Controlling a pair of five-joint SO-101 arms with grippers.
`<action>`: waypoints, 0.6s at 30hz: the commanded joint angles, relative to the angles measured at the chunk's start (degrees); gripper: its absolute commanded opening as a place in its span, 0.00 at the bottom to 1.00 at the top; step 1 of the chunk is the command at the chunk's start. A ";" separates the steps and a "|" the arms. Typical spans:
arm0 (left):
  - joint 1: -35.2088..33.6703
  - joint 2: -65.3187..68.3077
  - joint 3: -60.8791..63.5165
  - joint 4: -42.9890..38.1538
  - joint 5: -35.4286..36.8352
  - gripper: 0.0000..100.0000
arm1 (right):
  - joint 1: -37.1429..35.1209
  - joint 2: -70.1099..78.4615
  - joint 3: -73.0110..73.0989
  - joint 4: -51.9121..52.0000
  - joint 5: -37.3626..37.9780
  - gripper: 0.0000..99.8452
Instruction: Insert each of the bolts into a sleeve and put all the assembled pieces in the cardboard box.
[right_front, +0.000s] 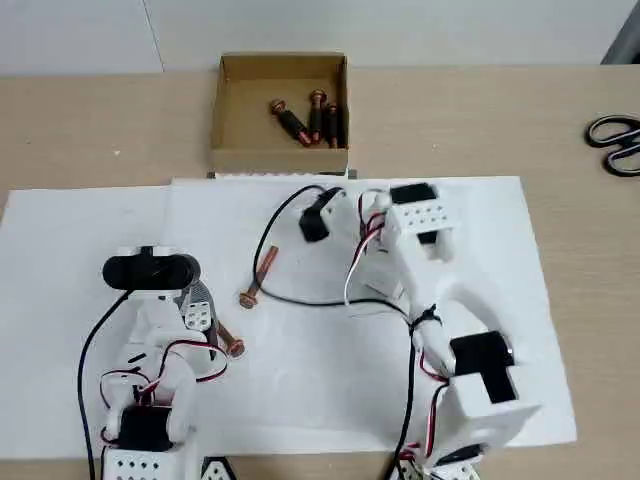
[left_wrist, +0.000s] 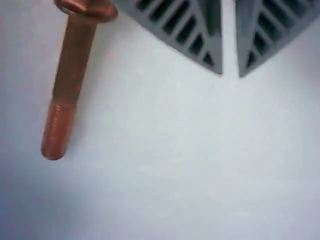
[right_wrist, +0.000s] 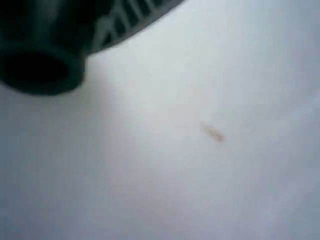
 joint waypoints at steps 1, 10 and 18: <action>-0.26 -0.35 -0.48 0.09 0.26 0.01 | -0.22 -0.75 -9.85 7.87 -5.80 0.00; -0.26 -0.35 -0.48 0.09 0.26 0.01 | -0.31 -0.75 -17.41 18.77 -25.05 0.00; -0.26 -0.35 -0.48 0.09 0.26 0.01 | -1.45 -8.92 -17.23 19.21 -46.07 0.00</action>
